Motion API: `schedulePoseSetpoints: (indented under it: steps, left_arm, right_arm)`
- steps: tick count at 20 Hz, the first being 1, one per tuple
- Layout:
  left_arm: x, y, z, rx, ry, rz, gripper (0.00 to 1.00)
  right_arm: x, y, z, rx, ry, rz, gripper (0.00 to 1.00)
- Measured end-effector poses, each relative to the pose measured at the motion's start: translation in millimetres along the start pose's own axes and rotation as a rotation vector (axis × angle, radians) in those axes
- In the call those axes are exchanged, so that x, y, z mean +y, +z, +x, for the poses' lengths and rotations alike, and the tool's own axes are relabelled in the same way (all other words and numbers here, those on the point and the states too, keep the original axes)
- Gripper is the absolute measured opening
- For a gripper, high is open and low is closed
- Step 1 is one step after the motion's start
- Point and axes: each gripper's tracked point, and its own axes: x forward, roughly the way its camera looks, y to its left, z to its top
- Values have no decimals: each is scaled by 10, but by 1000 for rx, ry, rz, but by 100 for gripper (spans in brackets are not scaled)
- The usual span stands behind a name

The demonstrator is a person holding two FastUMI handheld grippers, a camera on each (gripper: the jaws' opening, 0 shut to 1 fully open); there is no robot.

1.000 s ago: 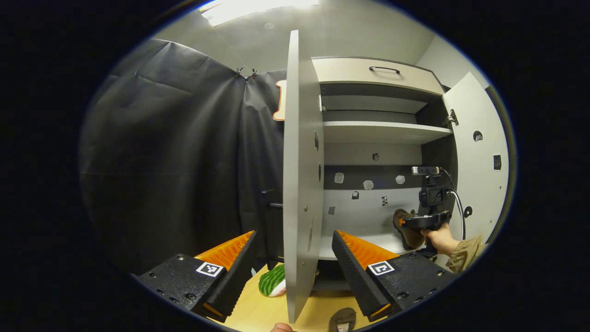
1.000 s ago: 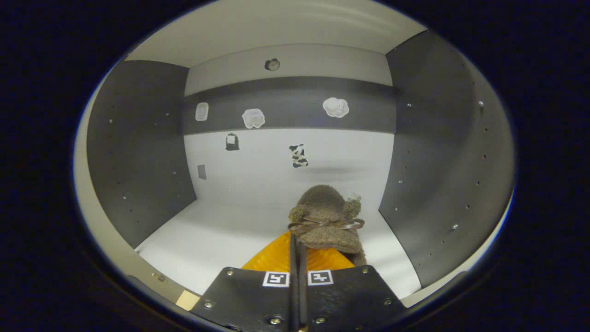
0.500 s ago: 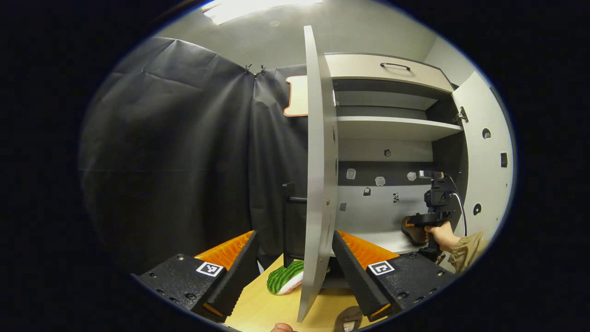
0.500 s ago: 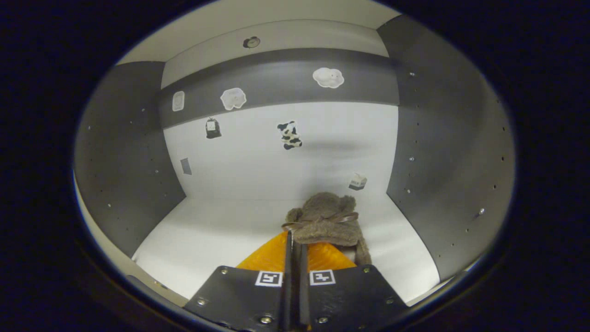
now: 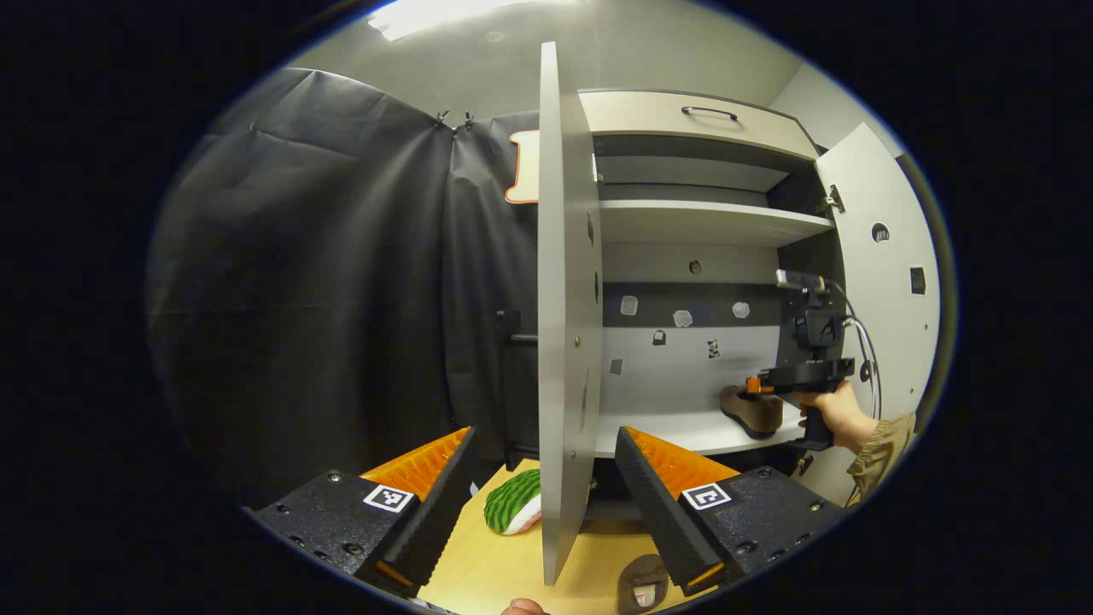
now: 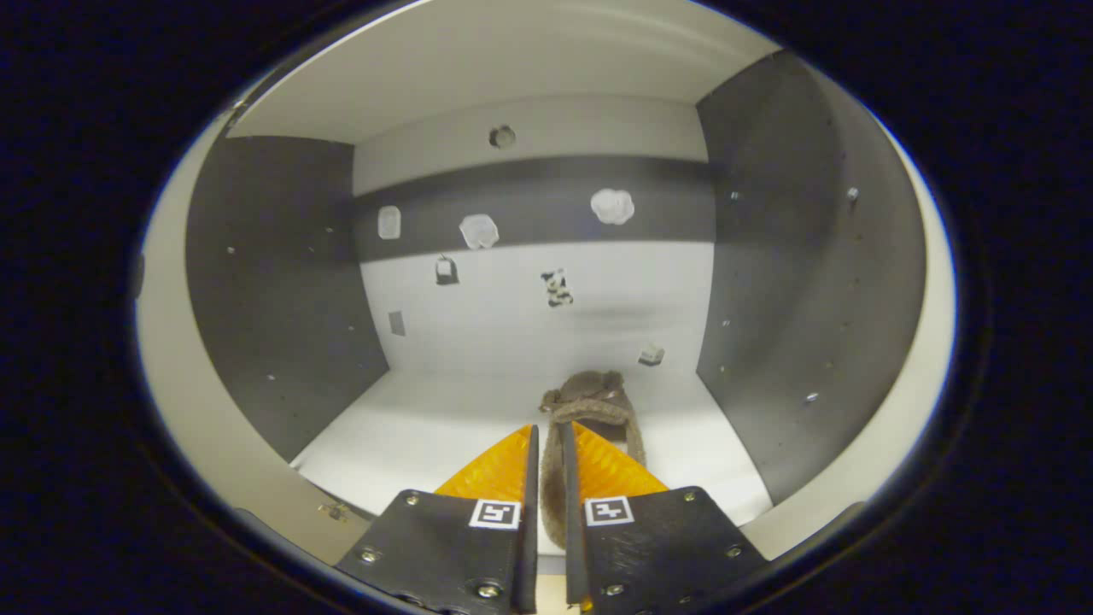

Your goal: Grab one shoe with the right hand and put it into the shoe cabinet, grab the other shoe with the left hand and put it into the shoe cabinet; then close the right door with the right hand and the left door with the left hand.

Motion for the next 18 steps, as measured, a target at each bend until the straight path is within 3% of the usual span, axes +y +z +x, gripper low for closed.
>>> schedulePoseSetpoints:
  steps: [8, 11, 12, 13, 18]
  left_arm:
    - [-247, -877, -359, 201, -98, -2, 99]
    - [-324, -1419, -501, 324, -130, 18, 99]
    - [-372, -1601, -540, 373, -143, 18, 99]
    - [-425, -1802, -588, 425, -159, 17, 99]
    - [-843, -2832, -657, 648, -266, -1, 100]
  right_arm:
    - [26, 591, -1143, -192, 19, -11, 13]
    - [-40, 643, -1420, -210, 19, -18, 13]
    - [-77, 667, -1494, -217, 15, -21, 9]
    - [-107, 692, -1573, -224, 13, -24, 13]
    - [-102, 784, -1949, -239, 33, -21, 13]
